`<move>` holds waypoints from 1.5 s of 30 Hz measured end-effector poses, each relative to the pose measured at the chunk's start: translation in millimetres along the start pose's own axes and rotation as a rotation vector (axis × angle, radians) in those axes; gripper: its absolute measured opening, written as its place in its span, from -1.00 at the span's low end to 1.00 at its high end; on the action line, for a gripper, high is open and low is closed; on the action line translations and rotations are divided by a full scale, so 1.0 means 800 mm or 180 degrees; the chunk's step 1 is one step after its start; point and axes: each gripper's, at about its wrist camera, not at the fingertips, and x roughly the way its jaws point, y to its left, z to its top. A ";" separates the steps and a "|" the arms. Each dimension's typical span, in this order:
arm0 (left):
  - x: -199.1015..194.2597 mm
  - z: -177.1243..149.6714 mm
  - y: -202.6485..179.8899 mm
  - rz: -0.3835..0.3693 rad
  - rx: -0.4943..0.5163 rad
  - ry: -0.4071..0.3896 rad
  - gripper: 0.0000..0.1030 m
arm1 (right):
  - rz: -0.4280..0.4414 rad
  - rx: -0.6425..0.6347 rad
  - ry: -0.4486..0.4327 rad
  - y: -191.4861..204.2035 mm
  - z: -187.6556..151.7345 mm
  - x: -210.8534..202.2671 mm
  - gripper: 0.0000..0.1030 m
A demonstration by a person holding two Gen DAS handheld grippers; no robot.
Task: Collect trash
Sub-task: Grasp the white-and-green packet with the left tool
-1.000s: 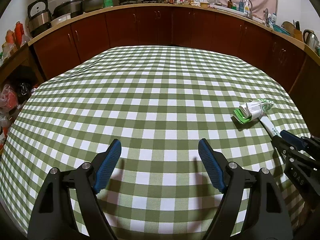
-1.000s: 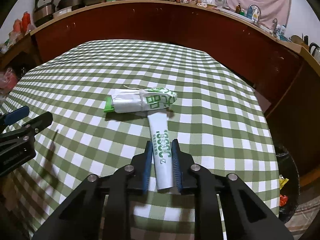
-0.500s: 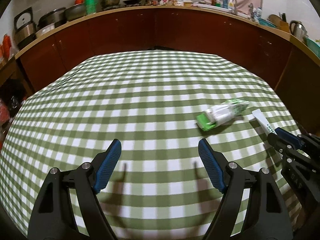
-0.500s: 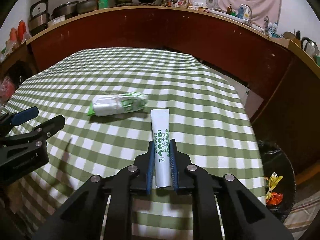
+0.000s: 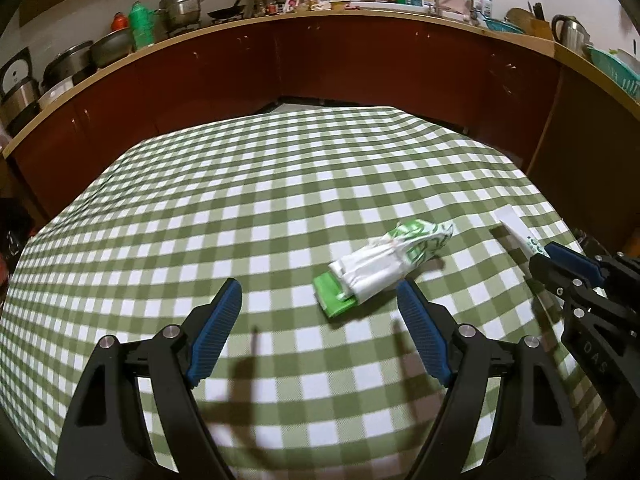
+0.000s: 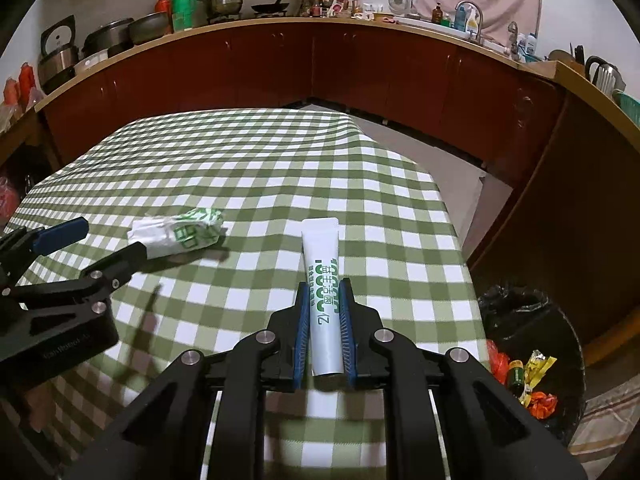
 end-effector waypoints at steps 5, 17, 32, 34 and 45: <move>0.017 0.011 -0.011 -0.0033 0.0069 0.0024 0.52 | 0.0015 -0.0003 0.0016 -0.004 0.005 0.008 -0.69; 0.038 0.015 -0.017 -0.0214 0.0225 0.0078 0.51 | 0.0054 0.0012 0.0078 -0.007 0.015 0.023 -0.69; 0.043 0.012 -0.021 -0.0435 0.0151 0.0208 -0.39 | 0.0080 0.0031 0.0084 -0.007 0.013 0.026 -0.69; 0.040 0.010 -0.021 -0.0428 0.0152 0.0219 -0.42 | 0.0086 0.0033 0.0086 -0.008 0.012 0.026 -0.69; 0.026 0.012 -0.016 -0.0399 0.0066 0.0138 0.15 | 0.0093 0.0037 0.0082 -0.011 0.013 0.027 -0.69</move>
